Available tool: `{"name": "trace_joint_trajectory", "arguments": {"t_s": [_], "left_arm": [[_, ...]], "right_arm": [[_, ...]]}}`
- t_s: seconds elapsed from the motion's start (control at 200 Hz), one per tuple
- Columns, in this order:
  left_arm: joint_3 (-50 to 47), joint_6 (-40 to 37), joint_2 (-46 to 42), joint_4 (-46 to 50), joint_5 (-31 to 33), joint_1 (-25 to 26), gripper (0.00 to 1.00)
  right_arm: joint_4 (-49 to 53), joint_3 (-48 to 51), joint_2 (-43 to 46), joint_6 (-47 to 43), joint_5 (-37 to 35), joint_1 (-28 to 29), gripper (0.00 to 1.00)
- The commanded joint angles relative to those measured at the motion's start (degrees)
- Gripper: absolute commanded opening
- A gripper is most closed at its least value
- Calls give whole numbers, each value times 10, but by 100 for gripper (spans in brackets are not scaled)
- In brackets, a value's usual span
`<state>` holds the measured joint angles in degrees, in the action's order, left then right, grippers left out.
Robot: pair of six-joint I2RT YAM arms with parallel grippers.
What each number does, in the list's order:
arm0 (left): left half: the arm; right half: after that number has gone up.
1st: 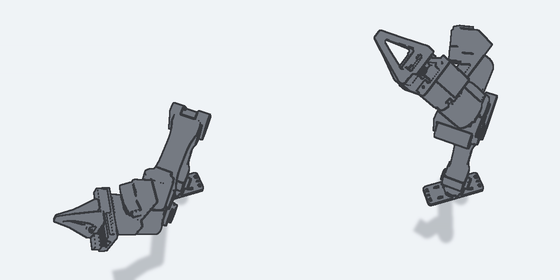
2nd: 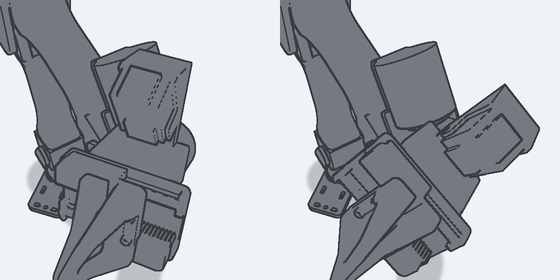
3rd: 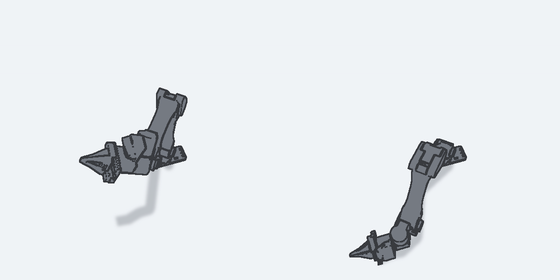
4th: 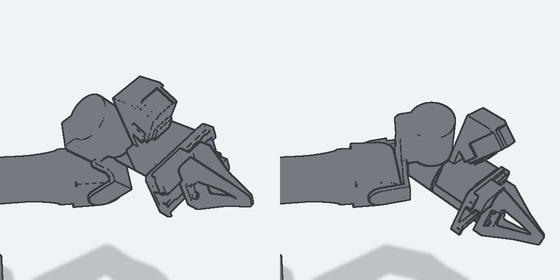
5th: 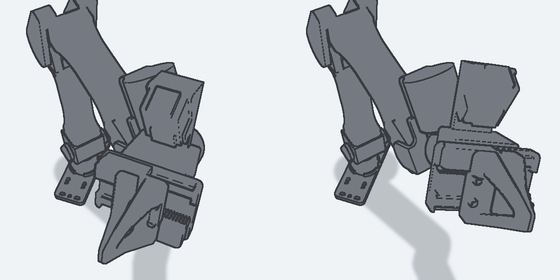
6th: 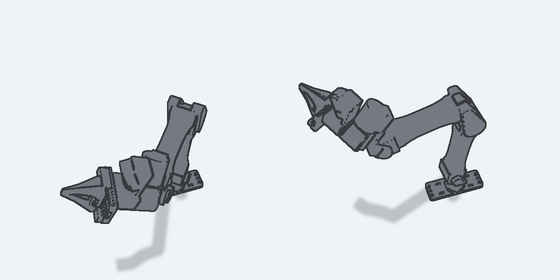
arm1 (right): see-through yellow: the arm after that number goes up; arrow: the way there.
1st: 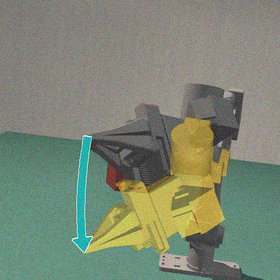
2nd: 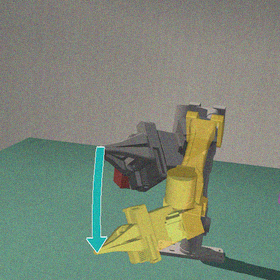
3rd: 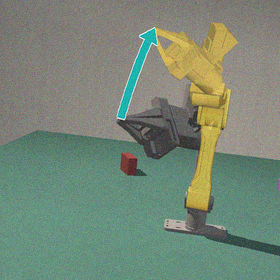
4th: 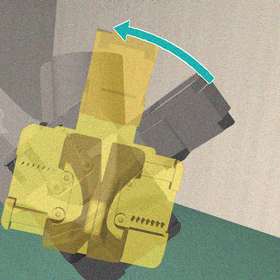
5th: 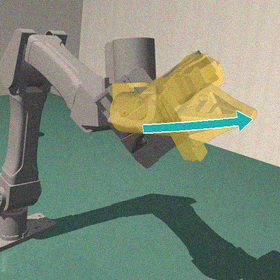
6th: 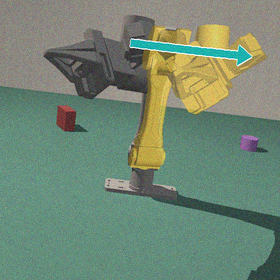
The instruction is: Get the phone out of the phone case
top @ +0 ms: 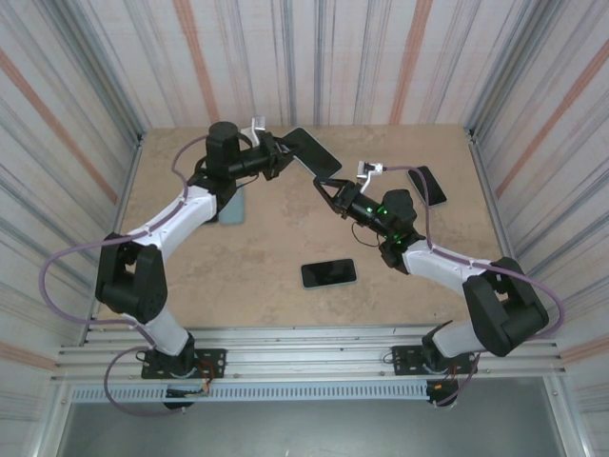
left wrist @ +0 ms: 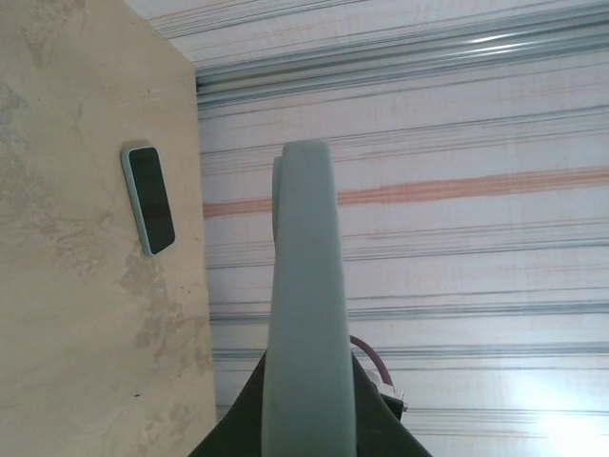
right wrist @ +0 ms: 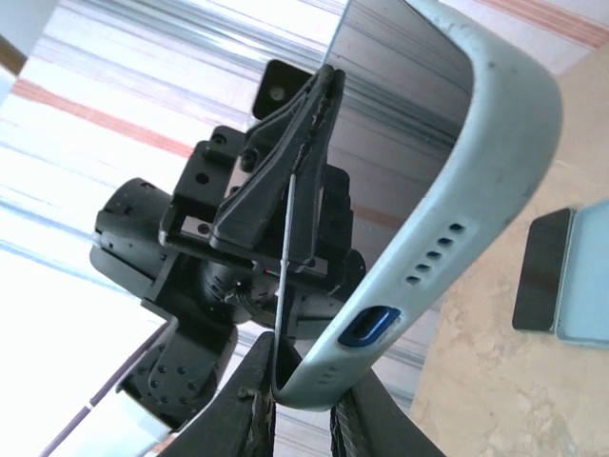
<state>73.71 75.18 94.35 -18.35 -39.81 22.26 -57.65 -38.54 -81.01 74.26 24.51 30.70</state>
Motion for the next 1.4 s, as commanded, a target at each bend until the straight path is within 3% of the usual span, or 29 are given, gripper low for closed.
{"name": "trace_joint_trajectory", "arguments": {"t_s": [0.0,0.421,0.887,0.992,1.213,1.323,1.393], "left_arm": [[9,34,-48,-50,-17,10,6],[7,105,-89,-102,-23,29,5],[9,106,-102,-110,-24,33,1],[12,90,-100,-98,-29,33,1],[22,-14,-99,-18,-44,14,1],[38,-110,-95,33,-61,-5,2],[44,-153,-90,39,-80,-20,2]], "right_arm": [[-3,-2,-8,-45,-2,-3,16],[-4,-8,-22,-112,18,-15,11],[151,-49,4,-236,34,-37,10],[148,-49,11,-239,39,-41,11],[155,-47,42,-262,82,-62,28],[169,-49,59,-293,163,-86,45],[244,-66,75,-358,218,-102,54]]}}
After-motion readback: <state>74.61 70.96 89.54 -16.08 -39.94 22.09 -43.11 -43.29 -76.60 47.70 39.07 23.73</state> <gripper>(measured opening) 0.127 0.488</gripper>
